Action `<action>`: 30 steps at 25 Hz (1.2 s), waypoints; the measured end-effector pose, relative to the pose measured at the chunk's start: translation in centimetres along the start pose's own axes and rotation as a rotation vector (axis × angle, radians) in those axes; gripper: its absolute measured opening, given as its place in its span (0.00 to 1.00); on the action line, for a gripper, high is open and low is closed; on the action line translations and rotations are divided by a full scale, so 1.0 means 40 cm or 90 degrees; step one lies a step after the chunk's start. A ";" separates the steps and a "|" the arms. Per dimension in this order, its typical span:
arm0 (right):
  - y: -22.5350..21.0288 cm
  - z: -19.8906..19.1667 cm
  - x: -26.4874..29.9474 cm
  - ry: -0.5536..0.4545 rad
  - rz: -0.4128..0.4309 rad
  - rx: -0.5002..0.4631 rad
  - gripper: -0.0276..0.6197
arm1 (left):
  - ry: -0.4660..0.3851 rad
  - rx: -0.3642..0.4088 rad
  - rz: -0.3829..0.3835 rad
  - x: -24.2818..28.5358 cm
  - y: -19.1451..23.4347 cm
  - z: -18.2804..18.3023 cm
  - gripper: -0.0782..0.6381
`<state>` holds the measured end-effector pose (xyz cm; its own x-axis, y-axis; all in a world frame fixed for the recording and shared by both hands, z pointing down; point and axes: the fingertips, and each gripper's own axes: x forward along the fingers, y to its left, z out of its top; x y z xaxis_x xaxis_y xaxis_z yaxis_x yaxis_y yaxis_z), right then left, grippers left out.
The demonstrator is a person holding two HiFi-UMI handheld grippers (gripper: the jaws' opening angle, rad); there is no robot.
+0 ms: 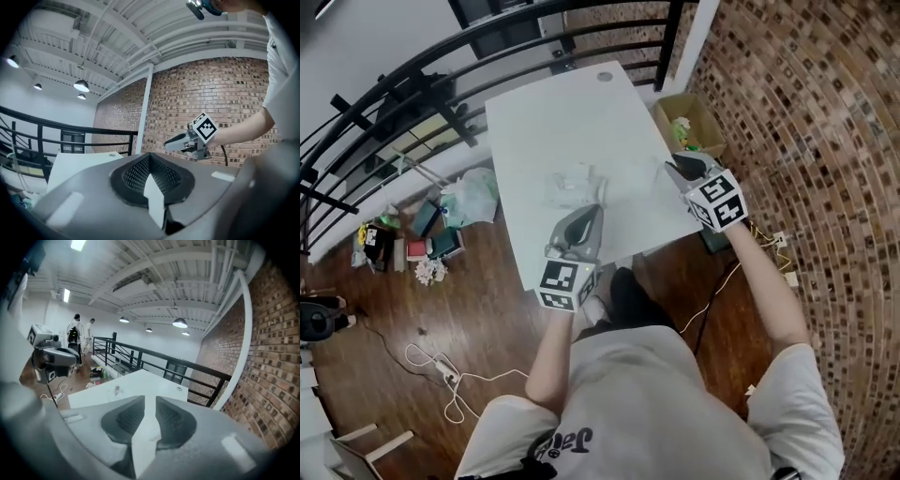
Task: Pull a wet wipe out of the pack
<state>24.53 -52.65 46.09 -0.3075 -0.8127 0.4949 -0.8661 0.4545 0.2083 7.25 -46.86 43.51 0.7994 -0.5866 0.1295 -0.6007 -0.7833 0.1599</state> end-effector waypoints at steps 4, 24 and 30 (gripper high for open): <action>0.102 0.051 -0.145 -0.113 -0.019 0.050 0.03 | -0.029 0.011 0.020 -0.056 -0.049 0.030 0.13; 0.427 -0.041 -0.807 -0.315 0.085 0.216 0.03 | -0.098 0.045 0.260 -0.413 -0.630 0.093 0.13; 0.489 0.030 -0.910 -0.356 0.071 0.155 0.03 | -0.127 0.072 0.266 -0.487 -0.706 0.153 0.13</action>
<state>18.28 -14.62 31.13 -0.5038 -0.8634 -0.0288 -0.8619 0.5046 -0.0497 8.67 -14.58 30.47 0.4814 -0.8759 -0.0318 -0.8757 -0.4822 0.0256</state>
